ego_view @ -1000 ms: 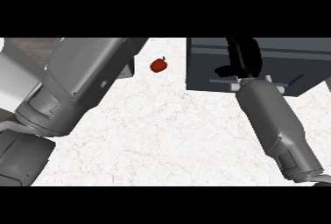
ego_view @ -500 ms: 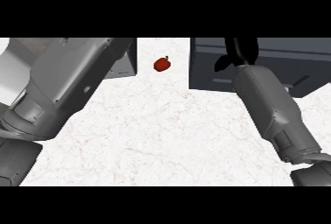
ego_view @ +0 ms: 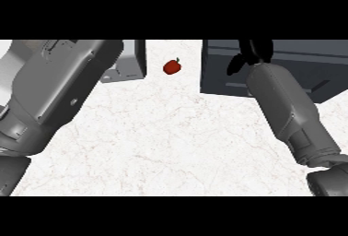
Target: Pick up the can, place it into the drawer and close the drawer
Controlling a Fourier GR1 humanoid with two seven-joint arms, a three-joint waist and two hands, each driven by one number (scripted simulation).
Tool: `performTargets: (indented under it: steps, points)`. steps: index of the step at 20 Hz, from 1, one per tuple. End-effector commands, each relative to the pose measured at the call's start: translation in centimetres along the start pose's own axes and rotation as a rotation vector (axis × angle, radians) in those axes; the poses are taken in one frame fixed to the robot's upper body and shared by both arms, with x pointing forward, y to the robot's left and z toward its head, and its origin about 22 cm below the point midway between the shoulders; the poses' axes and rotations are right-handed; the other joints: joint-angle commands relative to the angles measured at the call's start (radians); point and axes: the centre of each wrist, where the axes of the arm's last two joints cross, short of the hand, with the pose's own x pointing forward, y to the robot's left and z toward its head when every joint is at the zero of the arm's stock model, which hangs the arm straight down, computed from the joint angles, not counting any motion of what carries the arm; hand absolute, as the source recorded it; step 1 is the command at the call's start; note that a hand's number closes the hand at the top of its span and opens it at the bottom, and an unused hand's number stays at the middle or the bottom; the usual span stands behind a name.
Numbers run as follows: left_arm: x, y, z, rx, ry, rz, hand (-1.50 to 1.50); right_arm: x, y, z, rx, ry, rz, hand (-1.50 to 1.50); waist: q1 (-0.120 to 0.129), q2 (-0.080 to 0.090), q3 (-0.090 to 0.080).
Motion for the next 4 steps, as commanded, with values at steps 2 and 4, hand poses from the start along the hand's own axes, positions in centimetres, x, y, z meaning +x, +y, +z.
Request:
performTargets:
  steps: [2, 4]
  points:
    - [-1.5, 0.5, 0.9, -0.003, -0.004, 0.001, -1.5, 3.6, -3.8, -4.3, -0.113, -0.012, -0.14, -1.5, 0.025, -0.012, -0.007]
    - [-0.7, 2.1, 0.8, -0.008, -0.008, 0.007, -1.5, 3.3, -2.0, -2.9, -0.134, -0.018, -0.137, -1.5, 0.022, -0.011, -0.007]
